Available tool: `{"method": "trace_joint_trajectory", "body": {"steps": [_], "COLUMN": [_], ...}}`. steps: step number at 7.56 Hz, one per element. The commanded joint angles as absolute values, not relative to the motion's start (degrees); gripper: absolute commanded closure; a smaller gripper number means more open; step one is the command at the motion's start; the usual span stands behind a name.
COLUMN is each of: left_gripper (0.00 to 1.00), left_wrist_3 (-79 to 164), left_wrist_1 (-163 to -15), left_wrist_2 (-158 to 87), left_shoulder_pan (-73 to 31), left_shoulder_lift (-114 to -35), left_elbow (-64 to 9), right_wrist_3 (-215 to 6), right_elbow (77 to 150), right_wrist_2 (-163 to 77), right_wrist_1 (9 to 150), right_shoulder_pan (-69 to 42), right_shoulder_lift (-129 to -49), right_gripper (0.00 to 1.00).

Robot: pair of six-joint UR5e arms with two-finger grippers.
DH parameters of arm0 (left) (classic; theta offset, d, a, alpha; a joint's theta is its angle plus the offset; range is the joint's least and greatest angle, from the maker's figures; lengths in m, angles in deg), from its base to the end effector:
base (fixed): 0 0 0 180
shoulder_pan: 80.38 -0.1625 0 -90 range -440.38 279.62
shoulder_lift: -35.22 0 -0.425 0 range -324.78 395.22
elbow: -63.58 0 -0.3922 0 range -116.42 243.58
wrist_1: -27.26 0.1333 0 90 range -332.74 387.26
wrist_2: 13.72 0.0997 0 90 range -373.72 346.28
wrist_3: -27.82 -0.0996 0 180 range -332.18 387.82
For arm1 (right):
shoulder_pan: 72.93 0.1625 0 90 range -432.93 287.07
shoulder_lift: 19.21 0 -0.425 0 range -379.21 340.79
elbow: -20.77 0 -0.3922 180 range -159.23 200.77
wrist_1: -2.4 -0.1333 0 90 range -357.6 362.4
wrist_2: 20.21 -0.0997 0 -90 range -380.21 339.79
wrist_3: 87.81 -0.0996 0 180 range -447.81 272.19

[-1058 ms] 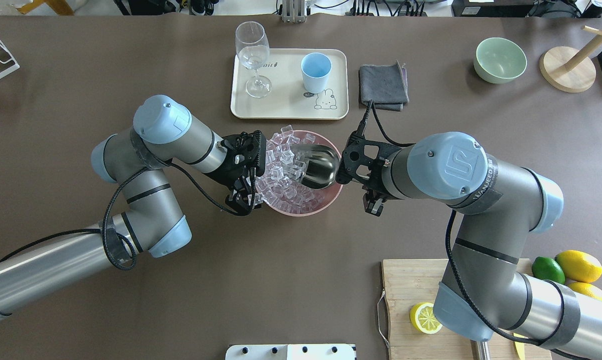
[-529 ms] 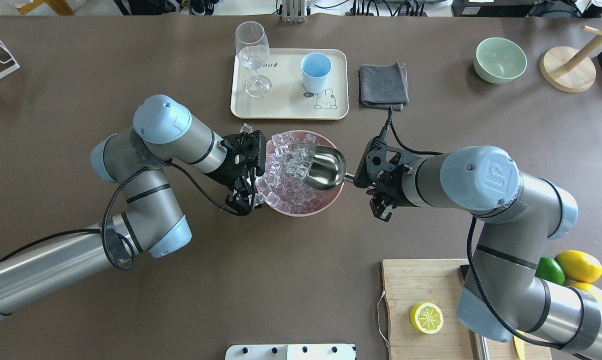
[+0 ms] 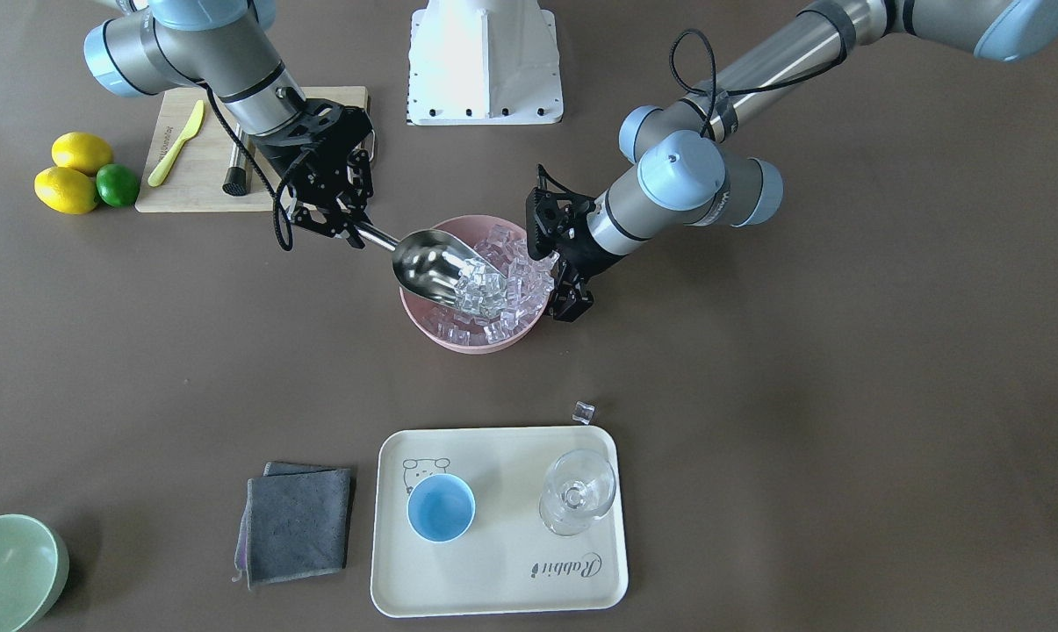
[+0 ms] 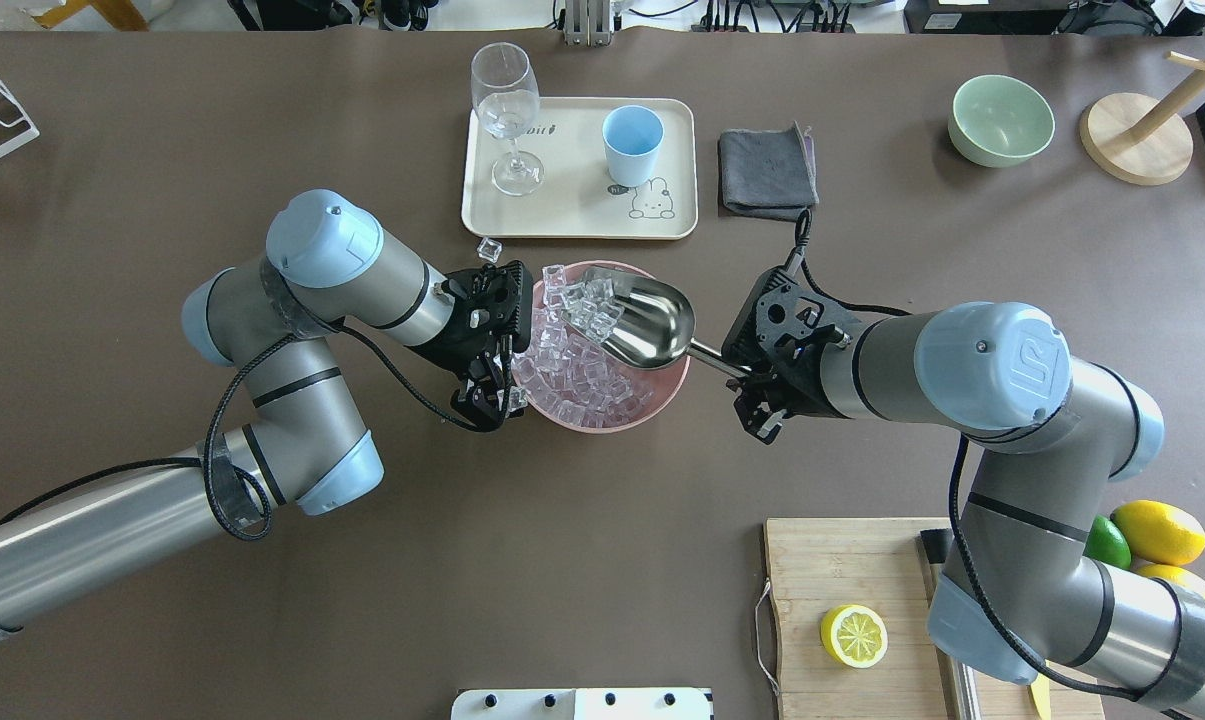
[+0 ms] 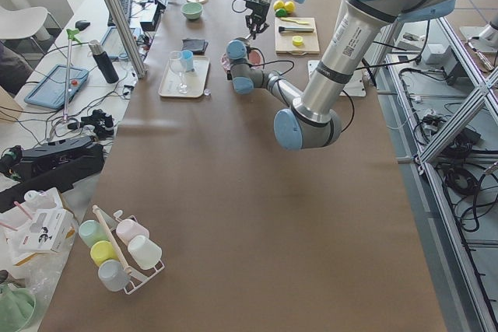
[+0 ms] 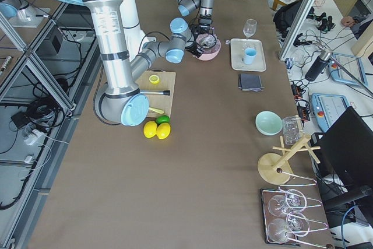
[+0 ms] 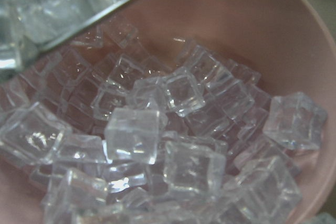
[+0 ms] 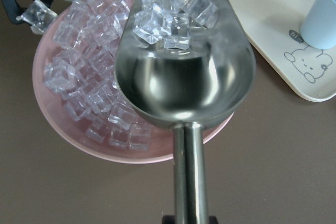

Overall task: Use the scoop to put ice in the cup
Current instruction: 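Scoop ice cubes and lift the scoop out of the bowl with the right gripper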

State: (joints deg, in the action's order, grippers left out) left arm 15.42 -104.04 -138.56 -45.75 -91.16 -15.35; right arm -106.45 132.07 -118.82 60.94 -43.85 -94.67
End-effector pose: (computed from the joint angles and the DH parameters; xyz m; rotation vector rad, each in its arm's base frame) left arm 0.5501 -0.4727 0.2779 0.9291 0.9967 1.3637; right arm -0.4266 -0.3727 0.2903 0.8377 -0.8745 -0.7364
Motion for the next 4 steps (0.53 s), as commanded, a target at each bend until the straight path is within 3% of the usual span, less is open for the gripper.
{"method": "trace_joint_trajectory", "body": {"steps": [1, 4], "left_gripper": [0.01, 0.01], "left_wrist_3": [15.4, 15.4], "left_wrist_1": [-104.0, -104.1], "left_wrist_2": [-138.6, -138.6], "left_shoulder_pan": [-45.8, -45.7], "left_shoulder_lift": [-91.2, -88.9], "left_elbow": [-15.3, -18.0], "right_wrist_3": [-112.8, -114.4], "right_elbow": [131.6, 131.7], "right_wrist_2": [-118.5, -123.1], "right_wrist_1": [52.7, 59.1], "right_shoulder_pan": [-43.8, -36.0], "right_shoulder_lift": [-96.7, -96.6], "right_gripper": [1.00, 1.00]}}
